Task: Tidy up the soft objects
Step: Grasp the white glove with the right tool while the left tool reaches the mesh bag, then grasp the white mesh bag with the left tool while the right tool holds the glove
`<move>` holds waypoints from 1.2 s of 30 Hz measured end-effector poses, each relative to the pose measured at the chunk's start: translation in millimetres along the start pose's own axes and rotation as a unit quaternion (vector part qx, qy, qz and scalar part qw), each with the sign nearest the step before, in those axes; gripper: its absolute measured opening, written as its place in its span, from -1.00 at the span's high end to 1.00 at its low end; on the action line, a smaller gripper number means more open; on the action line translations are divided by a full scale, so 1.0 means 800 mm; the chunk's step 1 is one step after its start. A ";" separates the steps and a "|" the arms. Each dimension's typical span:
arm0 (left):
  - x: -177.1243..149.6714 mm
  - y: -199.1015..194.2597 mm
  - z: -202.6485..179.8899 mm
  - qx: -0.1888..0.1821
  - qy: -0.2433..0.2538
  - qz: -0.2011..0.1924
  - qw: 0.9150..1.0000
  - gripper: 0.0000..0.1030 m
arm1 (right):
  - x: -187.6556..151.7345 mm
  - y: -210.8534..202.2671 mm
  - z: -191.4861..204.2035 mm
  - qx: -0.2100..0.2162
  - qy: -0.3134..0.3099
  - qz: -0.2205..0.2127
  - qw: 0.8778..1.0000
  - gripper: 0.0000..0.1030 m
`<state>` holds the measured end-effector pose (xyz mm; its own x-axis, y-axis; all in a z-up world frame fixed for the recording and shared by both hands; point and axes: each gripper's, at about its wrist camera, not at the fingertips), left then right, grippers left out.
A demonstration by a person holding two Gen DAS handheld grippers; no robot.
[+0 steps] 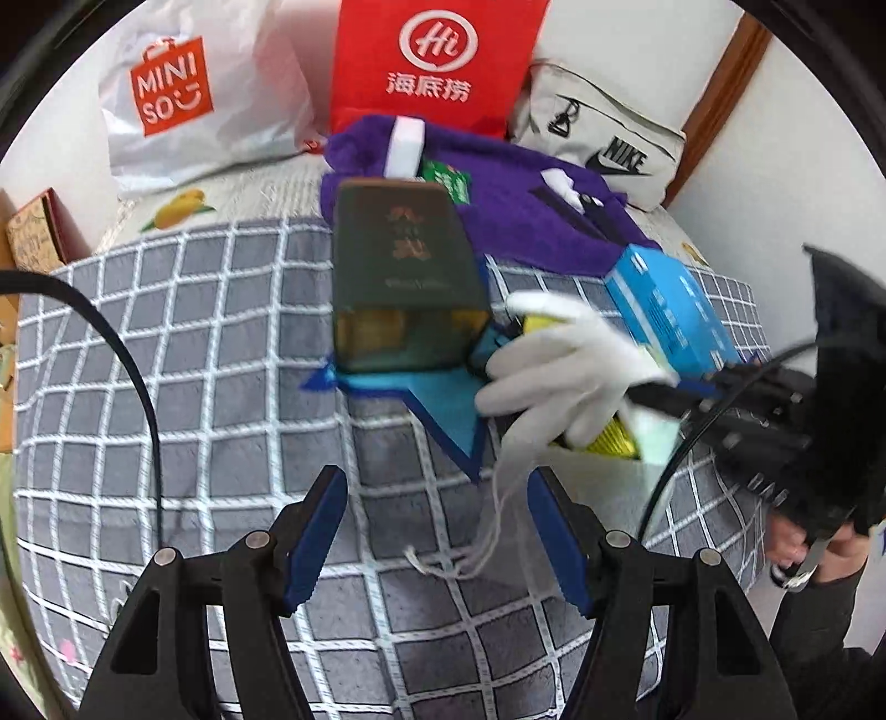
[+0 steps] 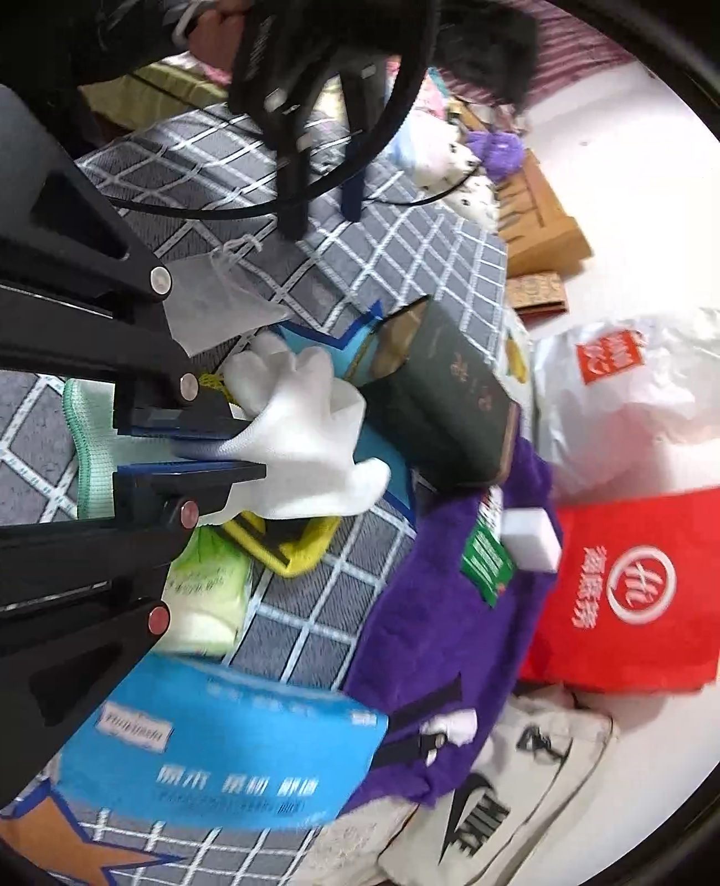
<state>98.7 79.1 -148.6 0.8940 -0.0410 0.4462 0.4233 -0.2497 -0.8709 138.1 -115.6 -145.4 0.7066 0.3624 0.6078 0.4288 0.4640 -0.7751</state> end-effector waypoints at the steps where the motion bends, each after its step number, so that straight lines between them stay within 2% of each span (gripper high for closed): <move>1: -0.005 0.003 -0.004 -0.006 0.005 0.002 1.000 -0.28 | 0.000 -0.008 -0.002 0.001 0.004 -0.008 1.000 0.87; 3: -0.012 0.008 -0.012 -0.016 0.014 0.004 1.000 -0.28 | -0.003 -0.031 -0.008 -0.003 0.015 -0.028 0.999 0.87; 6: -0.022 0.019 -0.031 -0.037 0.042 0.008 0.998 -0.45 | -0.006 -0.057 -0.018 -0.016 0.027 -0.047 0.998 0.87; 9: -0.028 0.033 -0.049 -0.059 0.073 0.016 0.995 -0.48 | -0.016 -0.082 -0.033 -0.025 0.047 -0.063 0.997 0.87; 13: -0.033 0.054 -0.066 -0.064 0.091 0.033 0.993 -0.54 | -0.038 -0.109 -0.053 -0.038 0.071 -0.077 0.994 0.87; 14: -0.033 0.057 -0.070 -0.065 0.094 0.036 0.993 -0.65 | -0.042 -0.113 -0.057 -0.039 0.075 -0.079 0.993 0.87; 18: -0.042 0.063 -0.094 -0.054 0.131 0.031 0.989 -0.86 | -0.058 -0.126 -0.071 -0.045 0.092 -0.085 0.991 0.87; 20: -0.045 0.068 -0.105 -0.035 0.151 0.033 0.987 -0.99 | -0.064 -0.129 -0.075 -0.048 0.095 -0.089 0.990 0.87; 24: -0.052 0.076 -0.125 0.006 0.182 0.034 0.983 -0.99 | -0.069 -0.131 -0.078 -0.044 0.101 -0.091 0.990 0.87; 29: -0.057 0.080 -0.138 0.026 0.198 0.037 0.979 -1.00 | -0.074 -0.130 -0.080 -0.037 0.109 -0.091 0.989 0.87; 33: -0.055 0.082 -0.139 0.026 0.198 0.031 0.979 -1.00 | -0.078 -0.130 -0.083 -0.034 0.113 -0.091 0.989 0.87; 34: -0.054 0.082 -0.139 0.027 0.198 0.028 0.979 -0.97 | -0.078 -0.131 -0.083 -0.034 0.113 -0.091 0.989 0.87; 36: -0.054 0.080 -0.138 0.029 0.195 0.019 0.980 -0.79 | -0.080 -0.131 -0.084 -0.034 0.115 -0.091 0.989 0.87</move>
<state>71.0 -41.8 -201.0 0.7895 -0.4193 0.4482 0.4082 -0.1866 -0.8936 85.9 -241.8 -114.6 0.7205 0.0807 0.6888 0.5919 0.4459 -0.6714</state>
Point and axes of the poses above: each gripper's, at about its wrist camera, not at the fingertips, and y roughly the way its jaws point, z to its left, x to its top
